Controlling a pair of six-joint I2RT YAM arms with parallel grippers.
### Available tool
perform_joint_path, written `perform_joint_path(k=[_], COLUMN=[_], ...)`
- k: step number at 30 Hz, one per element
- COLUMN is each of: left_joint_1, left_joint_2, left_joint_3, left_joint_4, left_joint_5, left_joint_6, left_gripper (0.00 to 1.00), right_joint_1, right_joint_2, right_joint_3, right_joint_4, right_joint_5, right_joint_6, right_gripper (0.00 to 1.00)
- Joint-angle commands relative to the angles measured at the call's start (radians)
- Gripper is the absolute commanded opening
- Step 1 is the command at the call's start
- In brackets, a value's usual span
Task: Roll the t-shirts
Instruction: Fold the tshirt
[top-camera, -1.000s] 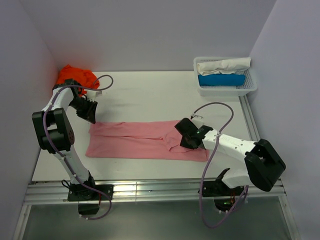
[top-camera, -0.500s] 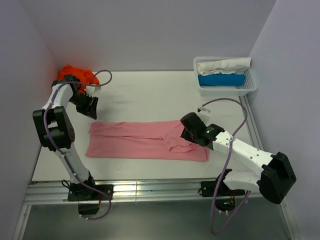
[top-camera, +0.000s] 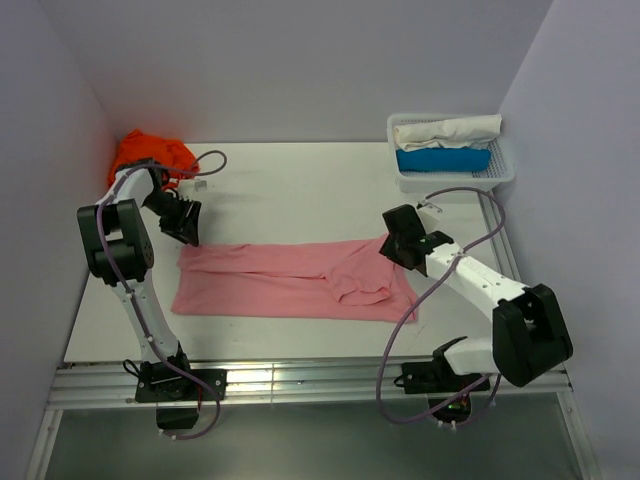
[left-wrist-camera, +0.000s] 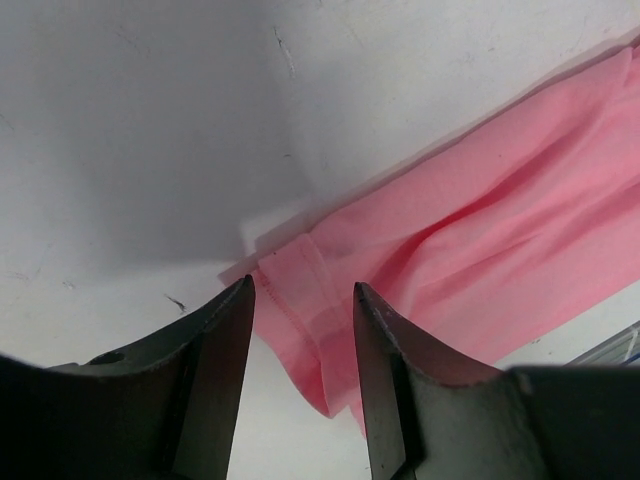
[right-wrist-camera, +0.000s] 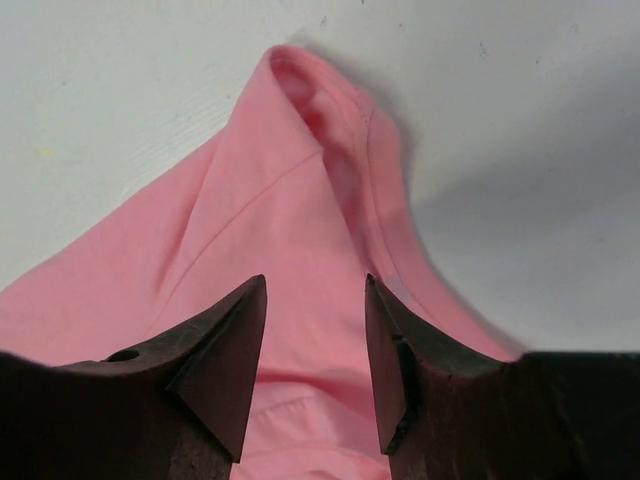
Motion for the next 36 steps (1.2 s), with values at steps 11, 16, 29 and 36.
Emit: perform_joint_path(k=[11,16,29,36], left_joint_1=[-0.001,-0.007,0.003,0.011], left_joint_2=[0.021,0.046,0.087,0.123], left_joint_3=[0.025,0.036,0.154,0.225], left_joint_4=[-0.048,-0.063,-0.048,-0.057], left_joint_5=[0.055,0.08,0.095,0.107], left_joint_6=[-0.002,-0.001,-0.051,-0.073], left_gripper=[0.42,0.3,0.0,0.0], right_joint_1=[-0.075,-0.092,-0.152,-0.218], right_joint_2=[0.188,0.252,0.323,0.31], right_joint_3=[0.048,0.074,0.1,0.094], right_joint_4=[0.124,0.121,0.088,0.071], right_joint_5=[-0.07,-0.075,-0.062,-0.042], right_joint_6=[-0.069,-0.083,-0.103,-0.129], right_gripper=[0.62,0.62,0.07,0.02])
